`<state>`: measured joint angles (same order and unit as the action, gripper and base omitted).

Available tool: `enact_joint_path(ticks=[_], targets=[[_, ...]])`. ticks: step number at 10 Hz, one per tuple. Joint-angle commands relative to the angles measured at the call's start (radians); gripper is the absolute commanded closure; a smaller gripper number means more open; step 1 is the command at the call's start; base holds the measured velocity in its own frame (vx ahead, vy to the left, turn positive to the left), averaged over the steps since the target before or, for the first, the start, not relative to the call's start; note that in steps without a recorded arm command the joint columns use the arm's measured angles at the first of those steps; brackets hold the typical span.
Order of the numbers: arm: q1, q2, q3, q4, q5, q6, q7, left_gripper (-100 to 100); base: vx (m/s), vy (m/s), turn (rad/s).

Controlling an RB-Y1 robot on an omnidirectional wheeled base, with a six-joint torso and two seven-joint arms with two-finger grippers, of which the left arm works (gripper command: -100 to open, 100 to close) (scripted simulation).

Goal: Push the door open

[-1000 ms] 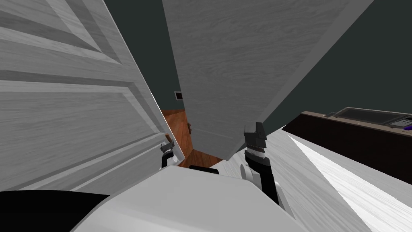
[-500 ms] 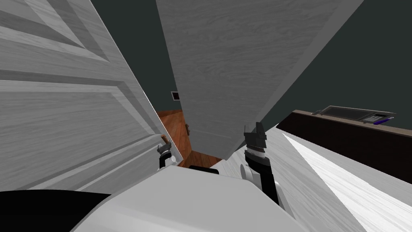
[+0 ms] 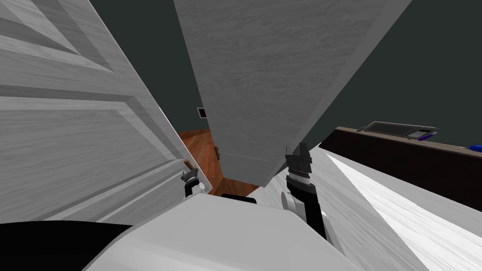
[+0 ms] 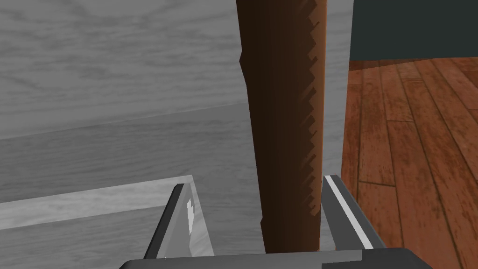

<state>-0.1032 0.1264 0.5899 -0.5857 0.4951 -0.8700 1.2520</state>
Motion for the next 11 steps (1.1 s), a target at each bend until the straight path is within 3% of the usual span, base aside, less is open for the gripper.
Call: enact_joint_path(ticks=[1,2,3,4,7,8,9,11], targets=[[0.037,0.0,0.012,-0.05,0.007,0.026,-0.008,100,0.0,0.0,0.0],[0.036,0.001,0.037,-0.071,0.012,0.025,-0.01,100,0.006,-0.011,-0.107],[0.035,0.002,0.059,-0.068,0.016,0.024,-0.011,100,0.034,-0.004,-0.194],[0.035,0.002,0.059,-0.068,0.016,0.024,-0.011,100,0.029,0.01,-0.048],[0.032,0.005,0.122,-0.06,0.03,0.021,-0.016,100,0.048,0.012,-0.152],[0.032,0.005,0.122,-0.085,0.03,0.021,-0.016,100,0.037,0.006,-0.011],[0.032,0.005,0.122,-0.08,0.03,0.021,-0.016,100,0.015,-0.001,0.002],[0.03,0.006,0.158,-0.056,0.037,0.02,-0.018,100,0.024,0.006,-0.121]])
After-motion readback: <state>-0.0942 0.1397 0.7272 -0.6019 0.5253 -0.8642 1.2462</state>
